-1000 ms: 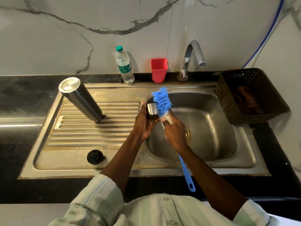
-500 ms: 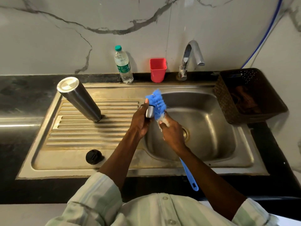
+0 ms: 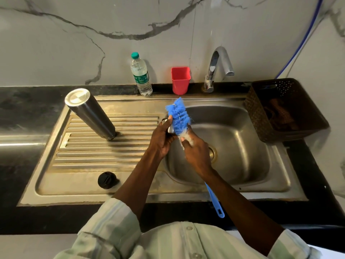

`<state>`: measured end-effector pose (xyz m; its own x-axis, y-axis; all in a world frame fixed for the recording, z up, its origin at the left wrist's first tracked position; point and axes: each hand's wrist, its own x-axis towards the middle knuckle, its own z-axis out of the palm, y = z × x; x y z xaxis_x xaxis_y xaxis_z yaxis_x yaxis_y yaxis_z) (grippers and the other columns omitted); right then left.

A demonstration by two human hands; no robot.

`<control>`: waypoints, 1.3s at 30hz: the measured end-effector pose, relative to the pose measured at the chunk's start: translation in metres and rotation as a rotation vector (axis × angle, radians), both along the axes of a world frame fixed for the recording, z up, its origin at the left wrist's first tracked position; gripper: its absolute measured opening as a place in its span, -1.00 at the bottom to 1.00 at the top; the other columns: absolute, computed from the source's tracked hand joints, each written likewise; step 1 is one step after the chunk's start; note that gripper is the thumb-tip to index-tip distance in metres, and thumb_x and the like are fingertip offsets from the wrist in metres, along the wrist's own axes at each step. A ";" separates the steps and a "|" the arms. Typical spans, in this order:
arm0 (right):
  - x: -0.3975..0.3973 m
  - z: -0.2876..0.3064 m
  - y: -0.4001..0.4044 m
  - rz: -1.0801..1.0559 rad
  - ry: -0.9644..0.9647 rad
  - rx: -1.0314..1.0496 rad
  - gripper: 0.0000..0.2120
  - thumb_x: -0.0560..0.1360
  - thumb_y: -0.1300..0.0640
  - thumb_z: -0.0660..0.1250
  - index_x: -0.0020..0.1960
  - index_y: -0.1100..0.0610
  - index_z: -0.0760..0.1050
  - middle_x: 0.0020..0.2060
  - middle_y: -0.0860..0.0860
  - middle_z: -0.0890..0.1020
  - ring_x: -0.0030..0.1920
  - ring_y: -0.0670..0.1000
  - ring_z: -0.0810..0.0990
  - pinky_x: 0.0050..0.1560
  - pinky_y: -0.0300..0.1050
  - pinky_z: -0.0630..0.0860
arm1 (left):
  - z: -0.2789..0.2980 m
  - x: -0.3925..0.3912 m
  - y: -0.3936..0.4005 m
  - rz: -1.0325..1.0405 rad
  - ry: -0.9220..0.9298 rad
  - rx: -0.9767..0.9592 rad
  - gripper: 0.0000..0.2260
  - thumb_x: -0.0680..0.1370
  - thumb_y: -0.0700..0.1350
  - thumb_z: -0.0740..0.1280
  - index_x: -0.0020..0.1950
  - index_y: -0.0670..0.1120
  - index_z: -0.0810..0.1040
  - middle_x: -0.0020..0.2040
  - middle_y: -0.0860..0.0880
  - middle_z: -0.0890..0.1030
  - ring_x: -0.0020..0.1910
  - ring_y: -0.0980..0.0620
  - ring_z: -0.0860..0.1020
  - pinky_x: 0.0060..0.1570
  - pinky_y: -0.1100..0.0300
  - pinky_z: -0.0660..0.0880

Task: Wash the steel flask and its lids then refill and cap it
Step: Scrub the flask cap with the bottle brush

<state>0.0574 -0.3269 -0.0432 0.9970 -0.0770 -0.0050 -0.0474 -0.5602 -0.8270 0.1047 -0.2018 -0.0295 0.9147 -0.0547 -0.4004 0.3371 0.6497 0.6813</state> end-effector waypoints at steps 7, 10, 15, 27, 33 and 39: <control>-0.004 0.005 0.000 -0.018 0.020 0.087 -0.52 0.59 0.03 0.27 0.49 -0.13 0.30 0.07 0.00 0.68 -0.02 0.02 0.65 0.01 0.02 0.61 | -0.011 0.003 -0.002 0.103 0.087 0.002 -0.70 0.65 0.00 0.27 0.23 -0.19 0.56 -0.04 -0.13 0.71 -0.11 -0.04 0.69 -0.15 0.09 0.65; -0.006 0.004 0.009 0.036 -0.015 0.014 -0.49 0.58 0.00 0.27 0.50 -0.20 0.25 0.10 -0.02 0.68 0.05 0.02 0.65 0.08 -0.01 0.58 | -0.015 0.002 -0.006 0.129 0.113 -0.066 -0.74 0.67 -0.08 0.22 0.17 -0.22 0.58 -0.02 -0.18 0.70 -0.09 -0.08 0.69 0.00 0.03 0.64; 0.003 0.008 0.010 -0.070 0.071 0.097 -0.54 0.54 -0.09 0.24 0.41 -0.31 0.28 -0.01 -0.03 0.69 -0.08 0.09 0.66 -0.04 0.09 0.62 | -0.018 -0.001 -0.010 0.219 0.173 -0.107 -0.71 0.71 -0.01 0.14 0.13 -0.19 0.55 -0.08 -0.18 0.70 -0.17 -0.08 0.69 -0.15 0.04 0.66; 0.005 0.016 0.009 -0.036 0.040 0.018 -0.58 0.55 -0.02 0.29 0.39 -0.20 0.40 0.02 0.01 0.69 -0.06 0.07 0.64 -0.04 -0.02 0.59 | -0.021 0.007 -0.007 0.271 0.117 -0.219 -0.60 0.68 0.05 0.18 0.33 -0.24 0.49 0.17 -0.26 0.63 0.08 -0.16 0.64 0.13 -0.06 0.61; 0.007 0.019 0.006 -0.090 0.088 0.188 -0.69 0.55 0.01 0.29 0.28 -0.16 0.49 -0.10 -0.03 0.69 -0.24 0.05 0.64 -0.22 -0.04 0.61 | -0.018 0.009 -0.008 0.221 0.053 -0.109 -0.63 0.67 0.04 0.21 0.30 -0.21 0.50 0.14 -0.23 0.63 0.03 -0.12 0.64 0.08 -0.01 0.59; 0.014 0.024 0.003 -0.169 0.194 0.320 -0.78 0.56 0.09 0.29 0.17 -0.06 0.58 -0.22 0.02 0.66 -0.38 0.00 0.60 -0.37 -0.05 0.60 | -0.022 0.007 -0.006 0.168 0.060 -0.057 -0.57 0.67 0.07 0.21 0.36 -0.24 0.46 0.13 -0.21 0.64 -0.03 -0.08 0.66 -0.02 0.08 0.62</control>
